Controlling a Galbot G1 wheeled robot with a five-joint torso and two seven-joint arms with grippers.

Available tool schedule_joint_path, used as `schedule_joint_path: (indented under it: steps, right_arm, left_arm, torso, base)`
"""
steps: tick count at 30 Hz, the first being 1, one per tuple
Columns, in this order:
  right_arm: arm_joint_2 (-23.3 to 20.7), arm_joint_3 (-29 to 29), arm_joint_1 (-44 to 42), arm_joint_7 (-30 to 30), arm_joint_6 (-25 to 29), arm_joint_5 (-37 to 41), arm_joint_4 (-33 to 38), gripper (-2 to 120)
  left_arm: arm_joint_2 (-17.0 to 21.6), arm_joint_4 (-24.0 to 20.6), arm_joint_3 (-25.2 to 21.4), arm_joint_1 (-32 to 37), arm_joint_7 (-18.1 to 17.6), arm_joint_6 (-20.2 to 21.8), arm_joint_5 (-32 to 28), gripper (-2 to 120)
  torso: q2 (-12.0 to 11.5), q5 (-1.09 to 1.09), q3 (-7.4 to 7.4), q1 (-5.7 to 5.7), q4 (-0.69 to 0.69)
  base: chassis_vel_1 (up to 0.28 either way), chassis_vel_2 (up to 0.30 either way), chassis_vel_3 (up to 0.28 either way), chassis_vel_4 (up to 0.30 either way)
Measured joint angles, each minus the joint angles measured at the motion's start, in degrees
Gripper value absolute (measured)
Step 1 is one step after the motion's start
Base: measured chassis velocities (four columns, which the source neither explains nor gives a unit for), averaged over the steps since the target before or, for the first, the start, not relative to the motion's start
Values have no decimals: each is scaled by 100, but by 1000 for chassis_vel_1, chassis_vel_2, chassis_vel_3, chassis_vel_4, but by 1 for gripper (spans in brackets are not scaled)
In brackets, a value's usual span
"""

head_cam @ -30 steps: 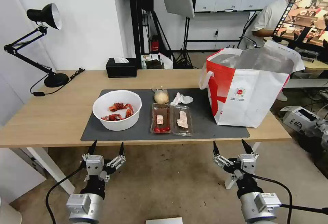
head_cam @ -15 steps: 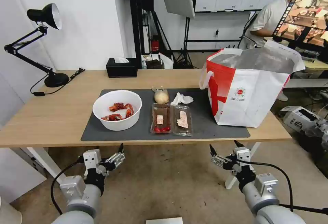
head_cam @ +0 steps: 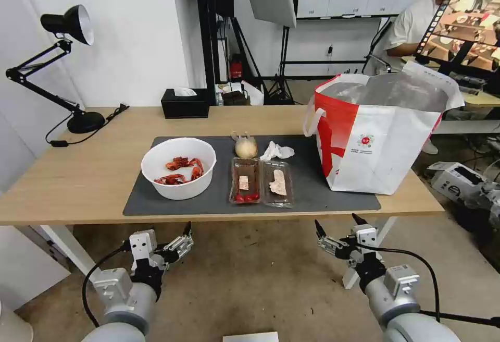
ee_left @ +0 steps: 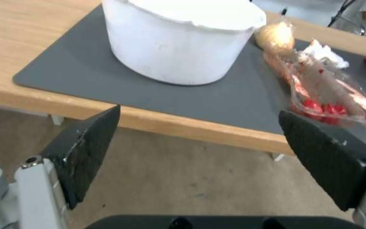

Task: Pick up the trash from the table and place it into the takeout bag.

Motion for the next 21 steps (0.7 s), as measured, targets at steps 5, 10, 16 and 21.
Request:
schedule_joint_path:
  steps: [5,10,16,21]
  right_arm:
    - [19,-68,24,9,160,163,2,100]
    - [-15,-239,129,116,504,787,-69,100]
    - [-48,-376,231,224,646,1338,-82,100]
    - [-149,-768,433,800,466,3235,128,100]
  left_arm:
    - [-7,35,3,17,158,-351,72,100]
    - [-12,162,19,34,339,-803,230,100]
    - [0,308,36,18,550,-1259,445,100]
    - [60,374,31,-29,700,-1435,668,100]
  torso:
    - [0,0,0,0,0]
    - [0,0,0,0,0]
    - [0,0,0,0,0]
    - [0,0,0,0,0]
  base:
    - [0,0,0,0]
    - [0,0,0,0]
    - [0,0,0,0]
    - [0,0,0,0]
